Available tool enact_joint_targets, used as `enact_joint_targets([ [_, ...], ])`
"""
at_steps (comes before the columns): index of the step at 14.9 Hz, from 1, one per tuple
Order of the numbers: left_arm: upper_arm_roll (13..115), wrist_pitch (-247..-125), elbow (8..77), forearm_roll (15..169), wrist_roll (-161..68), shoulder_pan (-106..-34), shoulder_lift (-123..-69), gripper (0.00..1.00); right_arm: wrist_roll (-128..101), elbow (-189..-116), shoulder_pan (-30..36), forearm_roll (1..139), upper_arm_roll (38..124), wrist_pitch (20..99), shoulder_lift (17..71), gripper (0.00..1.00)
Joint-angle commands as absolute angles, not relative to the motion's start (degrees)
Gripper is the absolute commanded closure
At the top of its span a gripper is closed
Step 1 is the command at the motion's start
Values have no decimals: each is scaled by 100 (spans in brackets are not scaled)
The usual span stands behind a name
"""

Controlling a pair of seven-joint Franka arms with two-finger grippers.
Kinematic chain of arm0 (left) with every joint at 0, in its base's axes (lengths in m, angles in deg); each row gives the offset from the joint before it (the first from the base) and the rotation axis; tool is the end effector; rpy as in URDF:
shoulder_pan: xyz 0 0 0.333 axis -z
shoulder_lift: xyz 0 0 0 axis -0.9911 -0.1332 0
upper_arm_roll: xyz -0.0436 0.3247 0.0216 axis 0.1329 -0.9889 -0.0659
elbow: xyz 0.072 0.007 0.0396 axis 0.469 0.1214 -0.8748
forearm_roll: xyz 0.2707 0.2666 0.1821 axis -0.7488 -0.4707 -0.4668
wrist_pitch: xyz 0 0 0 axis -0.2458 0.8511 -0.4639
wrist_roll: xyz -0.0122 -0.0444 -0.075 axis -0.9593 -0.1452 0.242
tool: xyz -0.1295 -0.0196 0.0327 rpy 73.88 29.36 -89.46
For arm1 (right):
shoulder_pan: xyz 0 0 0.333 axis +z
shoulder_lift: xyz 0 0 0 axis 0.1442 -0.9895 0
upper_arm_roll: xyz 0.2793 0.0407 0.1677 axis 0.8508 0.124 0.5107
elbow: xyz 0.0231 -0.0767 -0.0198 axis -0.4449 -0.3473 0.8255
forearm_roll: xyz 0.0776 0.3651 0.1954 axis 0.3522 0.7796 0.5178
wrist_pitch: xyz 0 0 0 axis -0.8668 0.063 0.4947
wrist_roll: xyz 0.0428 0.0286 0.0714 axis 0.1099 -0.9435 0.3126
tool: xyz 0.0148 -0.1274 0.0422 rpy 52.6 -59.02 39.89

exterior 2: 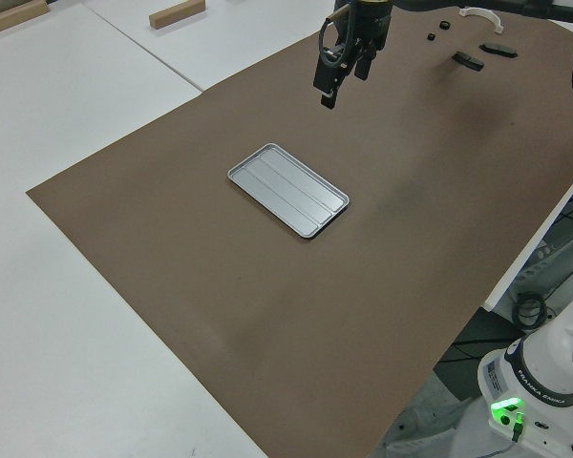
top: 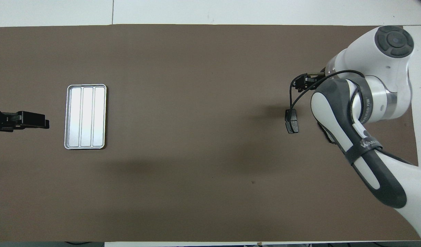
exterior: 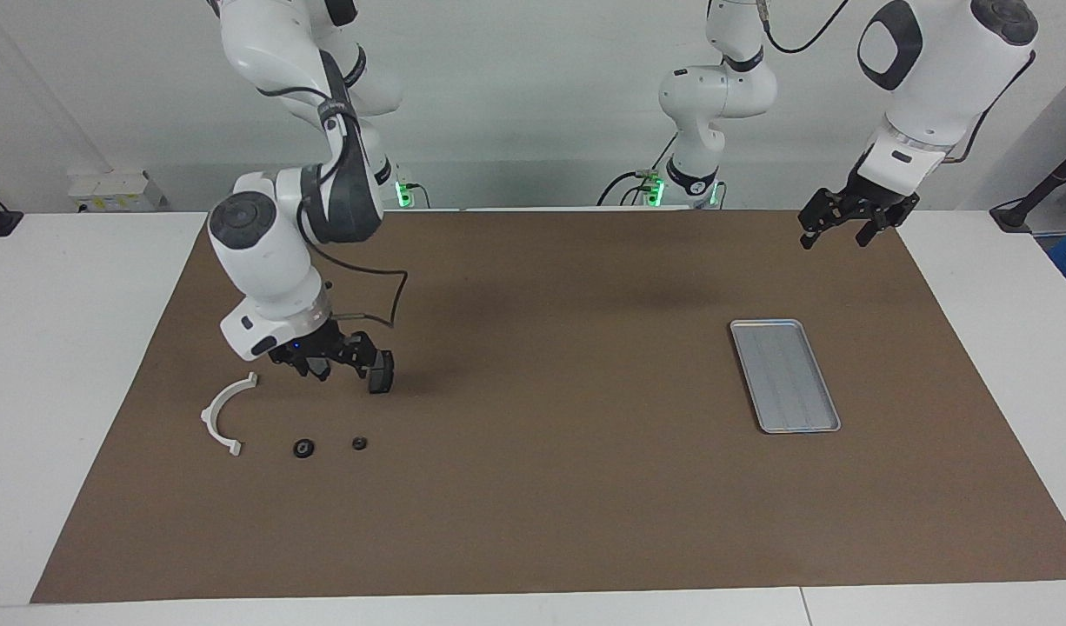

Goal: Pick bearing gear from pile to tray
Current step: 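Reach the small black nut with the right gripper and grasp it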

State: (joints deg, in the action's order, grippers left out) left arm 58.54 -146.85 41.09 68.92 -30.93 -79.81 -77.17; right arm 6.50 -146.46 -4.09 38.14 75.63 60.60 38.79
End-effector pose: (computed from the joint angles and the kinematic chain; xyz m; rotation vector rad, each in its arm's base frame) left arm 0.5399 -0.0014 0.5554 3.0977 0.0085 0.0143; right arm 0.6795 0.0687 0.3533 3.1287 -0.1590 0.0009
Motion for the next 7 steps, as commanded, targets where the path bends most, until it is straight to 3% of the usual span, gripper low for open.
enact_joint_targets([
  [1, 5879, -14688, 4315, 6971, -3100, -8050, -7515, 0, 975, -13850, -416, 3665, 7579, 5960, 3067, 0],
  [3, 5879, -14705, 4341, 6971, -3073, -8050, -7506, 0, 1150, -13470, -416, 3490, 7588, 5950, 2618, 0],
  [7, 5887, -14741, 4376, 6971, -3099, -8041, -7479, 0, 1423, -13242, -320, 3436, 7579, 5985, 2265, 0],
])
